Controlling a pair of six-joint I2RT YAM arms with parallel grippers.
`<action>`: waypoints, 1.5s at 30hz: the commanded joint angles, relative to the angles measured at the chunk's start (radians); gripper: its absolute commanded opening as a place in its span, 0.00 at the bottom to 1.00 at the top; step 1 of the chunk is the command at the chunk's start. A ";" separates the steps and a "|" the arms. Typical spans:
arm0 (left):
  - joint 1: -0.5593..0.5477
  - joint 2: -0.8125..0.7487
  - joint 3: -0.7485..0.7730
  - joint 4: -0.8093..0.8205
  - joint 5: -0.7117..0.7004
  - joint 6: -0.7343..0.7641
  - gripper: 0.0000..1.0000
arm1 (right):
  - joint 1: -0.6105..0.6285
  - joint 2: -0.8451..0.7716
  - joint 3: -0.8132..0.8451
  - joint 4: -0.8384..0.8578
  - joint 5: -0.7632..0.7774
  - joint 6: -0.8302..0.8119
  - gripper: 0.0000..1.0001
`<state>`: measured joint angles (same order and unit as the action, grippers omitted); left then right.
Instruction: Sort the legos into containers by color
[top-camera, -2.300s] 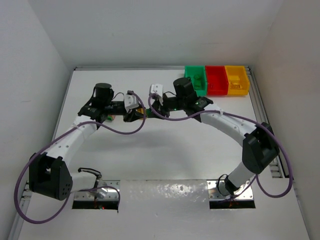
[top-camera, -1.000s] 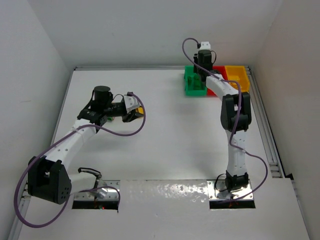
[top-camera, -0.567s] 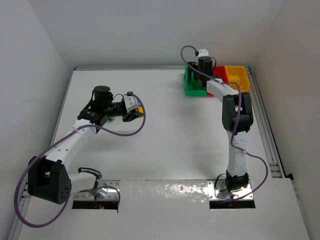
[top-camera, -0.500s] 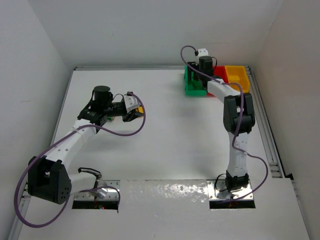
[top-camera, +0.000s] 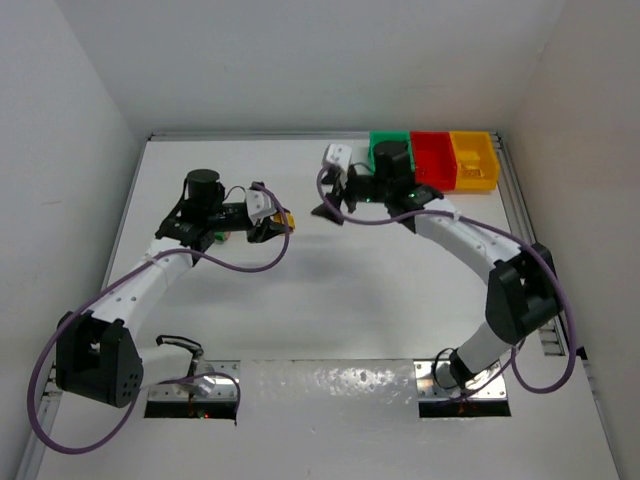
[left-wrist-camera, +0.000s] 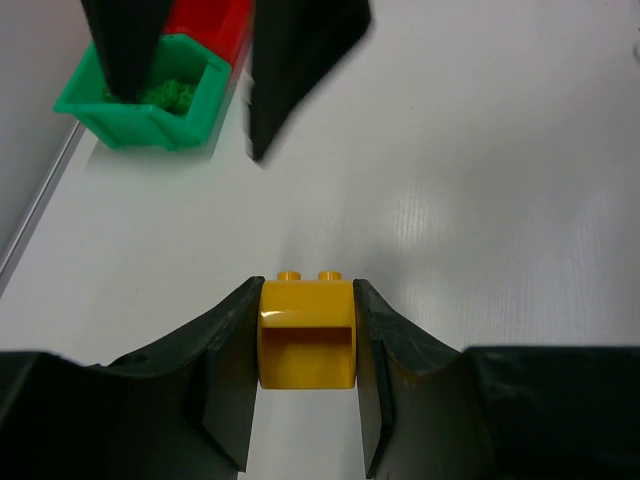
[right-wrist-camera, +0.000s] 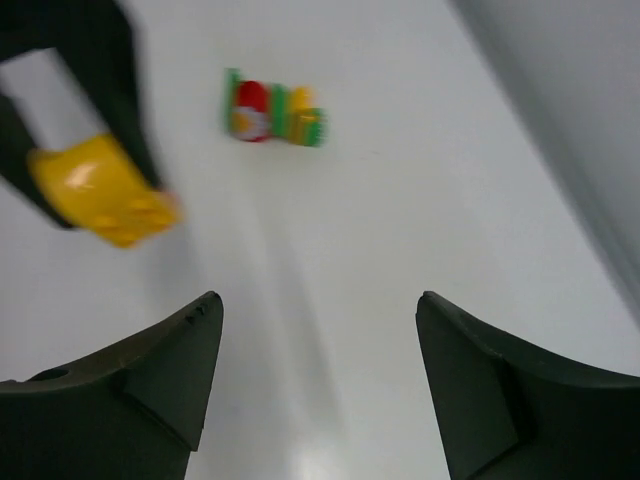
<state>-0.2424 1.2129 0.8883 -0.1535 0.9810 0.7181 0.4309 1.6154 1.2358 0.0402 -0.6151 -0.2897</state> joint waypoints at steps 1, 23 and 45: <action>0.006 0.005 0.044 0.071 0.087 -0.057 0.00 | 0.064 -0.009 -0.083 -0.018 -0.166 -0.023 0.76; -0.003 0.014 0.024 0.361 0.127 -0.499 0.00 | 0.157 -0.023 -0.233 0.550 -0.250 0.437 0.64; -0.012 0.007 0.046 0.368 0.110 -0.499 0.11 | 0.167 0.000 -0.199 0.532 -0.210 0.469 0.00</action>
<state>-0.2478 1.2297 0.8959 0.1612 1.0954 0.2180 0.5858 1.6241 1.0122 0.5232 -0.8551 0.1589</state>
